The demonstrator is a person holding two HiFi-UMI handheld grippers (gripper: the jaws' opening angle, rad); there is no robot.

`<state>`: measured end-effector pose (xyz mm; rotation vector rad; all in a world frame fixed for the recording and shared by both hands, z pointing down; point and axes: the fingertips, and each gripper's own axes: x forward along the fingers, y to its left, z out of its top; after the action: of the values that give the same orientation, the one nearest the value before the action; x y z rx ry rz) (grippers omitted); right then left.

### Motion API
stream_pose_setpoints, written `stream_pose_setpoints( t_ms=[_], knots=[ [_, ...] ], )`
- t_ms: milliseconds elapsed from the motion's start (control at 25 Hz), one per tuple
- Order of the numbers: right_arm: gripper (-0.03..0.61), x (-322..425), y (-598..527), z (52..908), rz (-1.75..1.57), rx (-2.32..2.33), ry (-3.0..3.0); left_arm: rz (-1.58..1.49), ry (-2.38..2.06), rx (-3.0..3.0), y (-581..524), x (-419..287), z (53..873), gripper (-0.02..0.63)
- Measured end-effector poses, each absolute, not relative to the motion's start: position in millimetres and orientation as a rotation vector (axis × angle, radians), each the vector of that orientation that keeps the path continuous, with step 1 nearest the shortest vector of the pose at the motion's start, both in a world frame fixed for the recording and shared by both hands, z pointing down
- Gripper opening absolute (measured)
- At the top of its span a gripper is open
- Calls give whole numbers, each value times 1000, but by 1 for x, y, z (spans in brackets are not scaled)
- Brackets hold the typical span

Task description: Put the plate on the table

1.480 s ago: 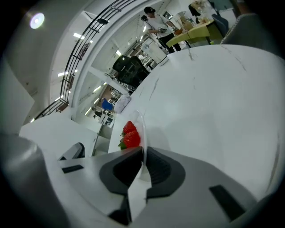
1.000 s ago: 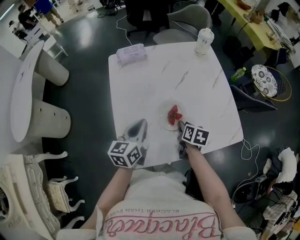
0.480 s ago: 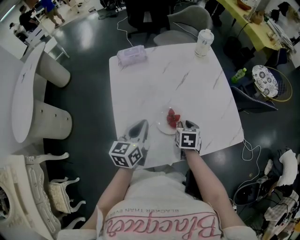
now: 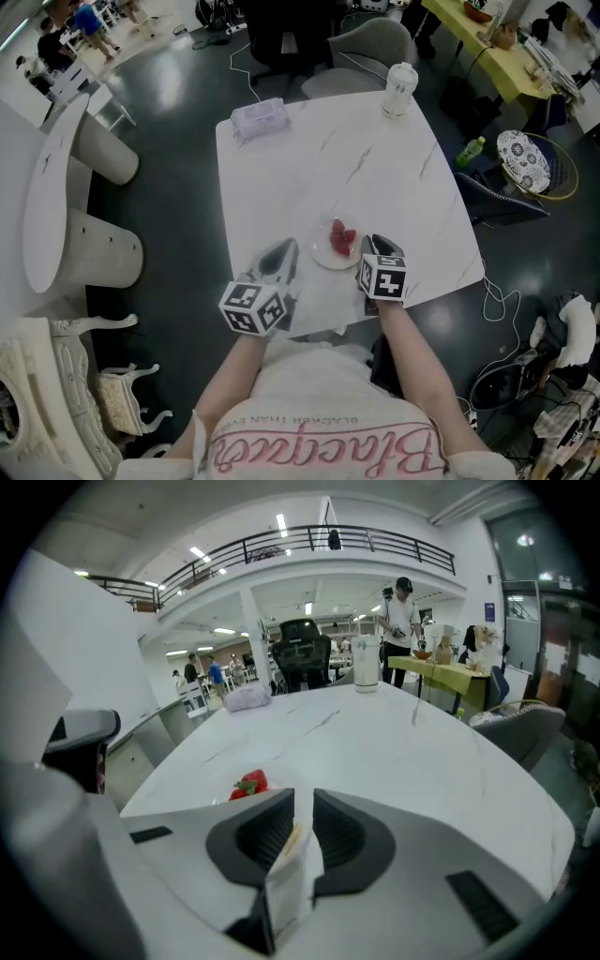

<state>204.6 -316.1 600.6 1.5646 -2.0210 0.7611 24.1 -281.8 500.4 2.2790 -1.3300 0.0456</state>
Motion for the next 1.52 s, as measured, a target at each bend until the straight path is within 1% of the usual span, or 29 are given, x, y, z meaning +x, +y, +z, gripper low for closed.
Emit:
stream_pose_setpoints(
  t_ms=[80,120,200,520,720,1000,1520],
  knots=[
    [49,206,-319,580,757,1595,-2098,40,-1320,2298,-281,28,497,5],
    [24,206,-319,567,751,1604,-2151,37,-1316,2309,-281,30,494,5],
    [5,205,-319,540,716,1611,-2252,29,-1308,2332,-280,34,490,5],
    [3,196,-307,432,385,1581,-2535,-2,-1303,2468,-278,45,462,5],
    [3,188,-281,395,262,1577,-2637,7,-1326,2628,-273,55,434,5],
    [3,190,-254,380,194,1714,-2690,-22,-1363,2802,-264,64,402,5],
    [3,191,-245,395,230,1728,-2677,-11,-1338,2820,-260,70,409,5]
  ],
)
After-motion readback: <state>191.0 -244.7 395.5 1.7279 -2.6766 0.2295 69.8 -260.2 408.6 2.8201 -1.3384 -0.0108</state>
